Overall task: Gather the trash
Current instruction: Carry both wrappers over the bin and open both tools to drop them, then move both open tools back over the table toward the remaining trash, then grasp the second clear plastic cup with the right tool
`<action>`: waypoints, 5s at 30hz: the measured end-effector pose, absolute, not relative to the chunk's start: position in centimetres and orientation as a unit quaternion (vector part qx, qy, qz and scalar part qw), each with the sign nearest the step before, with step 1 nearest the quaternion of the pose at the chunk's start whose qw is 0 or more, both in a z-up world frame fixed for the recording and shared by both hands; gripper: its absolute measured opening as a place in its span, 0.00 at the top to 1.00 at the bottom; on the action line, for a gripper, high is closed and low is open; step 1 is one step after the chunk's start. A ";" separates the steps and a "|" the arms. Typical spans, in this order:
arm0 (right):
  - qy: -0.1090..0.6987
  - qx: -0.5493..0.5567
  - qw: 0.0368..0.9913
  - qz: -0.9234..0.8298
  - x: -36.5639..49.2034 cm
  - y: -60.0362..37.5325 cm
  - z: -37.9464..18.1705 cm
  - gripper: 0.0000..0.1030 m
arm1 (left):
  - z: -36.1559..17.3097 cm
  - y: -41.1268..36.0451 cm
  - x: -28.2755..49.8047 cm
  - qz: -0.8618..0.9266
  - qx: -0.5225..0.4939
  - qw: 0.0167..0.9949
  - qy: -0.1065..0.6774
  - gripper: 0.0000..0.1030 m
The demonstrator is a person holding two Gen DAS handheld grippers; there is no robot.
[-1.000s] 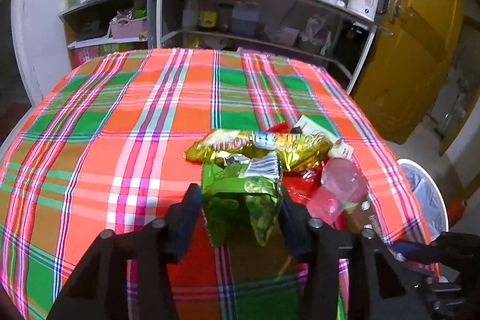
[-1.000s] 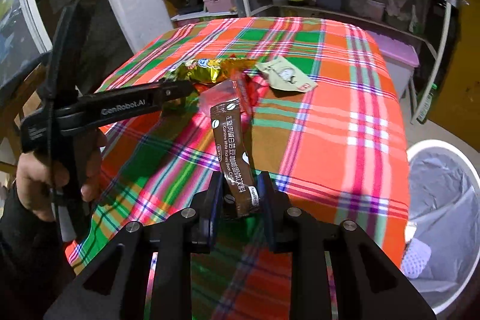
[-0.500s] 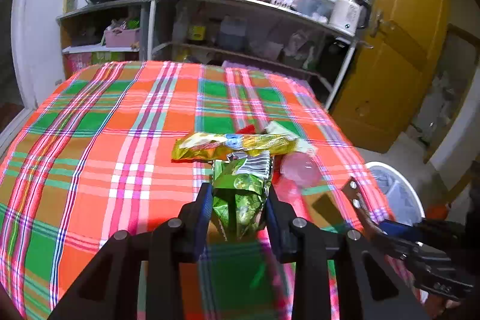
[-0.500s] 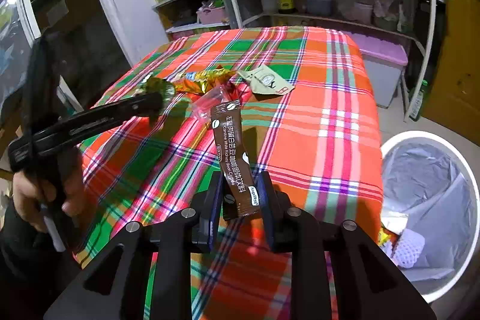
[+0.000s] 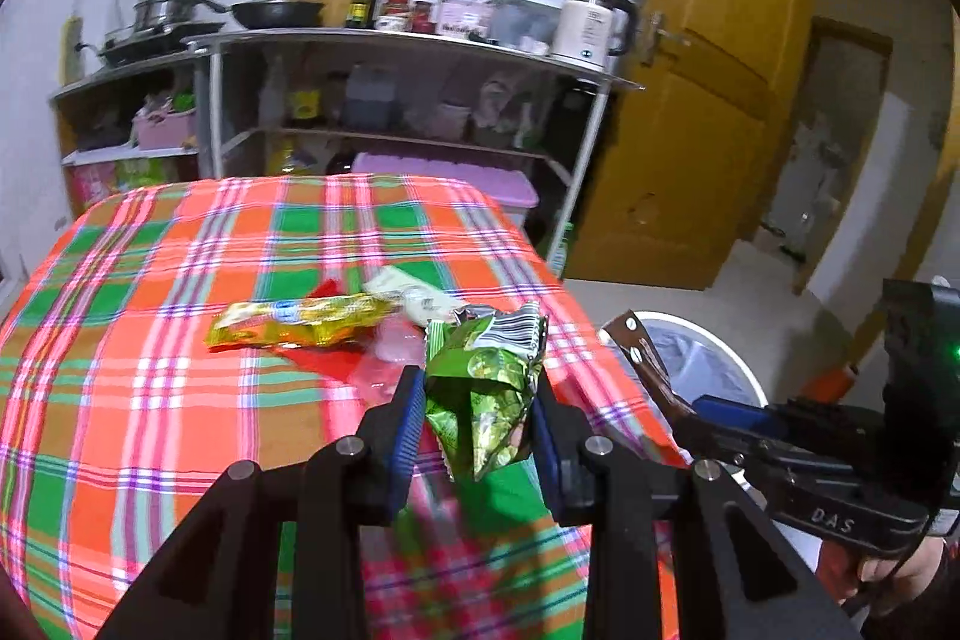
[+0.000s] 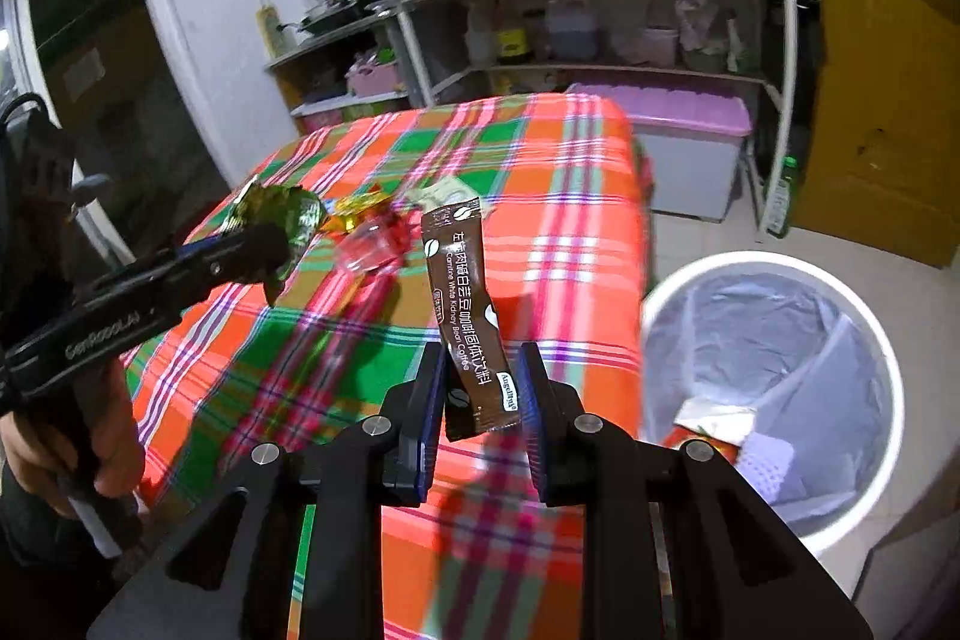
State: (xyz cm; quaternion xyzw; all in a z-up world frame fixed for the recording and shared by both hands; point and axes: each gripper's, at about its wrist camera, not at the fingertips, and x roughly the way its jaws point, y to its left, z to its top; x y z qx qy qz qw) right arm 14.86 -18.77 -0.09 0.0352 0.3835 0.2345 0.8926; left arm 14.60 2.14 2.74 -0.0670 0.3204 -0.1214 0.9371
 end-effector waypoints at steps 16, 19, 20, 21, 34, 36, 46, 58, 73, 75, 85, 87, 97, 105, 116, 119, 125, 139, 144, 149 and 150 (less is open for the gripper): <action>0.373 0.084 0.912 0.151 14.6 -27.3 0.1 0.76 | 3.5 -6.9 16.2 -0.209 -0.033 0.926 0.314 0.67; 0.375 0.089 0.912 0.142 14.7 -28.2 -0.2 0.76 | 3.3 -8.4 16.7 -0.221 -0.029 0.922 0.316 0.67; 0.376 0.092 0.912 0.138 14.7 -28.6 -0.3 0.76 | 3.2 -8.9 16.9 -0.225 -0.027 0.920 0.318 0.67; 0.376 0.093 0.912 0.135 14.7 -28.8 -0.4 0.76 | 3.0 -9.3 17.0 -0.228 -0.025 0.919 0.320 0.67; 0.393 0.113 0.908 0.093 15.7 -31.9 -2.5 0.76 | 0.6 -13.7 19.6 -0.260 -0.008 0.898 0.354 0.66; 0.397 0.116 0.906 0.089 15.9 -32.3 -2.9 0.76 | 0.1 -14.4 20.2 -0.263 -0.006 0.895 0.362 0.66; 0.423 0.125 0.895 0.071 16.9 -33.9 -5.1 0.76 | -2.6 -16.6 22.3 -0.265 0.005 0.877 0.401 0.64; 0.449 0.142 0.880 0.062 17.9 -34.8 -7.2 0.69 | -4.3 -17.0 23.9 -0.254 -0.005 0.865 0.432 0.58; 0.401 0.140 0.902 0.083 15.8 -34.1 -3.7 0.68 | -1.9 -14.8 21.4 -0.250 -0.025 0.883 0.397 0.57; 0.387 0.137 0.907 0.090 15.2 -33.7 -2.5 0.68 | -1.2 -14.3 20.8 -0.249 -0.027 0.887 0.388 0.57; 0.344 0.124 0.922 0.126 12.6 -30.7 1.2 0.68 | 2.5 -10.4 15.9 -0.217 -0.023 0.922 0.320 0.57; 0.338 0.119 0.924 0.131 12.2 -29.9 1.7 0.68 | 3.0 -9.6 15.1 -0.212 -0.025 0.925 0.314 0.57; 0.322 0.107 0.923 0.180 10.4 -26.0 3.7 0.65 | 4.9 -4.5 11.7 -0.174 -0.038 0.941 0.287 0.57; 0.306 0.086 0.924 0.211 9.6 -23.1 4.4 0.54 | 4.8 -0.7 9.5 -0.143 -0.046 0.948 0.279 0.57; 0.324 0.027 0.912 0.248 10.2 -18.2 3.9 0.53 | 4.4 3.7 8.0 -0.084 -0.054 0.953 0.284 0.57; 0.328 0.020 0.910 0.253 10.9 -17.3 3.9 0.53 | 4.1 4.7 8.3 -0.074 -0.059 0.952 0.290 0.57; 0.333 0.008 0.904 0.268 12.6 -15.3 3.6 0.53 | 3.3 6.9 9.5 -0.061 -0.073 0.949 0.299 0.57; 0.352 -0.031 0.885 0.302 16.8 -9.1 1.4 0.53 | 2.5 11.3 12.7 -0.043 -0.091 0.946 0.310 0.55; 0.367 -0.064 0.876 0.307 19.2 -6.4 -0.7 0.53 | 2.1 12.7 13.6 -0.045 -0.100 0.944 0.312 0.54; 0.376 -0.089 0.871 0.304 21.1 -4.8 -2.3 0.53 | 1.4 14.0 14.6 -0.047 -0.106 0.940 0.320 0.51; 0.379 -0.095 0.869 0.304 21.5 -4.4 -2.7 0.53 | 1.3 14.2 14.8 -0.047 -0.107 0.940 0.321 0.50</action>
